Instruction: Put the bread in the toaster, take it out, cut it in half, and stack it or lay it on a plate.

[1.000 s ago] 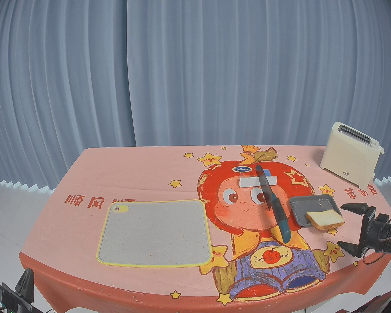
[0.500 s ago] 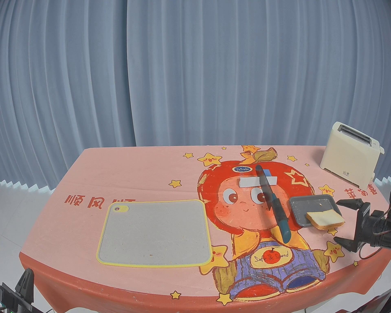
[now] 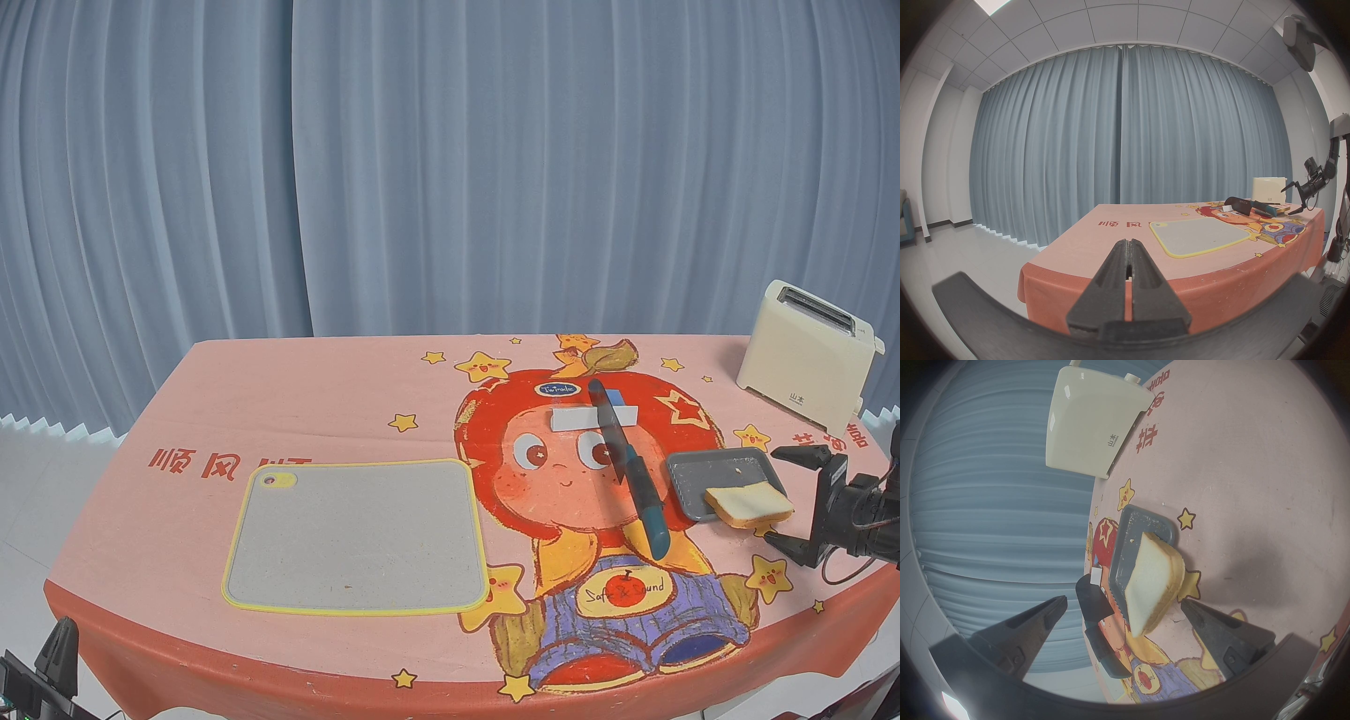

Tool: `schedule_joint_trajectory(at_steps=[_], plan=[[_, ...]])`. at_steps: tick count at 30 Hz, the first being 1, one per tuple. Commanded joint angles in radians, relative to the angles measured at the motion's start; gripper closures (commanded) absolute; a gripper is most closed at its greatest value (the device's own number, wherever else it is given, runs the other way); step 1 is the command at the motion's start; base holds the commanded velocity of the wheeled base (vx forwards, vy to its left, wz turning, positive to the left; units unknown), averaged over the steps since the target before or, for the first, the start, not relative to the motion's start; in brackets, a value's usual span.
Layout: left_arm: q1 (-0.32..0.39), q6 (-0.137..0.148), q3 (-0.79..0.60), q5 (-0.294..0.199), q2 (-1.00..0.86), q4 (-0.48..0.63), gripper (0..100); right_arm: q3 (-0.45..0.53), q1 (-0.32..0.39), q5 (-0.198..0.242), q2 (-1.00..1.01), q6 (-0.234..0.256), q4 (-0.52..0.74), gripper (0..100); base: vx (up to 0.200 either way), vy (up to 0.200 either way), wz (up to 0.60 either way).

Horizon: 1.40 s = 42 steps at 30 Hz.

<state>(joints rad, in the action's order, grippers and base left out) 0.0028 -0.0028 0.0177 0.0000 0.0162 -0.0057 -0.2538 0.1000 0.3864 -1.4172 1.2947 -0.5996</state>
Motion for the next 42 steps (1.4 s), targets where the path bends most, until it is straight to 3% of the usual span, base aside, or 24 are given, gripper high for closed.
schedule_joint_trajectory(at_steps=[1, 18, 19, 42], plan=[[0.0, 0.0, -0.018, 0.0, -0.016, 0.0, 100, -0.01, 0.0, 0.0, -0.026, 0.0, -0.002, 0, 0.0, 0.0, 0.0], [0.0, 0.0, -0.018, 0.002, -0.016, 0.0, 100, -0.021, 0.006, 0.0, -0.078, -0.005, -0.002, 0, 0.0, 0.0, 0.0], [0.0, 0.0, -0.018, 0.0, -0.016, 0.0, 100, -0.021, 0.006, -0.001, -0.078, -0.005, -0.002, 100, 0.0, 0.0, 0.0], [0.0, 0.0, -0.018, 0.0, -0.016, 0.0, 100, -0.018, 0.009, -0.006, -0.06, -0.002, -0.002, 100, 0.0, 0.0, 0.0]])
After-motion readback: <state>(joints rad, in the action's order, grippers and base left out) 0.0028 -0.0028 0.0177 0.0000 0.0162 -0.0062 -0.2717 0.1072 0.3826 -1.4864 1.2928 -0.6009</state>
